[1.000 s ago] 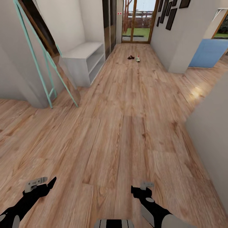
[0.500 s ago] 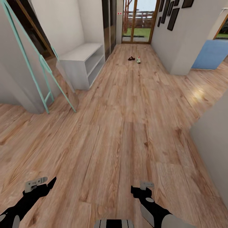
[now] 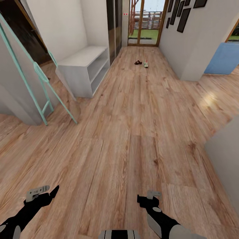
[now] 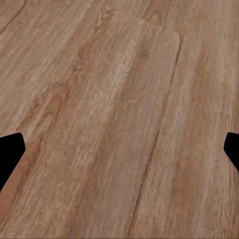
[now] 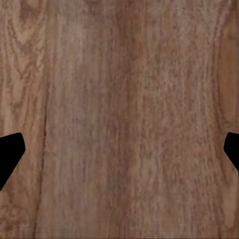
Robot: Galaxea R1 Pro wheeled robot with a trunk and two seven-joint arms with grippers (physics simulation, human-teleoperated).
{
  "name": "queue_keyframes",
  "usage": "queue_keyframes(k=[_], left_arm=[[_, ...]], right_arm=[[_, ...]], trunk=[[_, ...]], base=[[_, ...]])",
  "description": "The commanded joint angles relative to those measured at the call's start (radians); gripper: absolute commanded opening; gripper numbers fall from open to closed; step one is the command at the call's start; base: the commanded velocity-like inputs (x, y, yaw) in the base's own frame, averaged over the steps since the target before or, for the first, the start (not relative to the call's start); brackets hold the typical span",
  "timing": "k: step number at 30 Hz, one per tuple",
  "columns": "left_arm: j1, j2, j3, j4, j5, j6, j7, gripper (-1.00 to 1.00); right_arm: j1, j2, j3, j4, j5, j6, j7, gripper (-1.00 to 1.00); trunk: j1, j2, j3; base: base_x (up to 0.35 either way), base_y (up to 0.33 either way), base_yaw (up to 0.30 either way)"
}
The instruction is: Pick up the two gym shoes and the two sandals from the corridor floor and place them onto the hallstand (shoe rack) in the corridor, making sure they are on the rack and not on the floor. Arrange them so the two gym shoes are next to each other and the two sandals are next to each other.
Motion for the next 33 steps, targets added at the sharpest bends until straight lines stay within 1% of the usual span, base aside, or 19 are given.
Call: queue_keyframes(k=[1, 33], left_arm=[[0.000, 0.000, 0.000, 0.000, 0.000, 0.000, 0.000, 1.00], [0.000, 0.000, 0.001, 0.000, 0.001, 0.000, 0.000, 1.00]], right_arm=[[0.000, 0.000, 0.000, 0.000, 0.000, 0.000, 0.000, 1.00], [-0.001, 0.002, 0.001, 0.000, 0.000, 0.000, 0.000, 1.00]], trunk=[[0.000, 0.000, 0.000], [0.000, 0.000, 0.000]], base=[[0.333, 0.000, 0.000], [0.333, 0.000, 0.000]])
